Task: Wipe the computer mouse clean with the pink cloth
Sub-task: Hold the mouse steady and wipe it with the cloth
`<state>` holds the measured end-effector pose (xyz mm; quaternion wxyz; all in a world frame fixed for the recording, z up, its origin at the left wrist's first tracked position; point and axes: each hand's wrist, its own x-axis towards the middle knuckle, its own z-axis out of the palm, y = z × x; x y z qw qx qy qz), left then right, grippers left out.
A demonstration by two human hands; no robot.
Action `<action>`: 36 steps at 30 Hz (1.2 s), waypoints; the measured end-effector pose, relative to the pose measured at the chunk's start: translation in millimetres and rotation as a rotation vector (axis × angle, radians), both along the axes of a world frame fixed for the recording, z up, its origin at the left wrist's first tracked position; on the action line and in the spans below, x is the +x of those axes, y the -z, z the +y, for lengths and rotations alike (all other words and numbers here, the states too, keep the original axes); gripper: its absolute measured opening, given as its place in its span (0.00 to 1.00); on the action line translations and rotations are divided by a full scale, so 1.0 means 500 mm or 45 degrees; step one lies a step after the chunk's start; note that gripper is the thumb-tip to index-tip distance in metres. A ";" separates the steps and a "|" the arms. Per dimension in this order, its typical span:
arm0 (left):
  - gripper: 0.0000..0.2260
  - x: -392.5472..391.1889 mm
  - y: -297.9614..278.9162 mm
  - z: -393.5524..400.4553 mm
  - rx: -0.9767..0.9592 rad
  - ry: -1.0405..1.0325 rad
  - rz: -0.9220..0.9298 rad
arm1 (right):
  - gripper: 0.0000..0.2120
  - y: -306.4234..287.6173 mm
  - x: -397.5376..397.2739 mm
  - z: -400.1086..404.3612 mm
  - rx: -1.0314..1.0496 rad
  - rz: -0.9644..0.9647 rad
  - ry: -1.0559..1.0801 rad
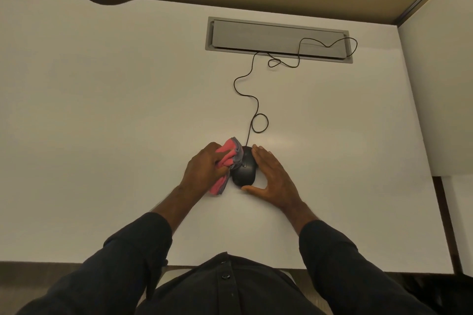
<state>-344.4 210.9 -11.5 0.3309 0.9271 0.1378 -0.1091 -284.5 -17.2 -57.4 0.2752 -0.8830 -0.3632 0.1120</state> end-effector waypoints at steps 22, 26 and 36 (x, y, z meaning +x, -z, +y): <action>0.25 -0.193 0.031 -0.104 -0.006 -0.142 -0.121 | 0.48 0.007 0.000 -0.005 0.026 0.031 -0.034; 0.23 -0.201 0.027 -0.118 0.013 -0.130 -0.146 | 0.47 0.002 -0.001 -0.007 0.038 0.057 -0.037; 0.23 -0.201 0.021 -0.129 -0.013 -0.215 -0.116 | 0.47 -0.008 0.002 -0.008 0.047 0.120 -0.034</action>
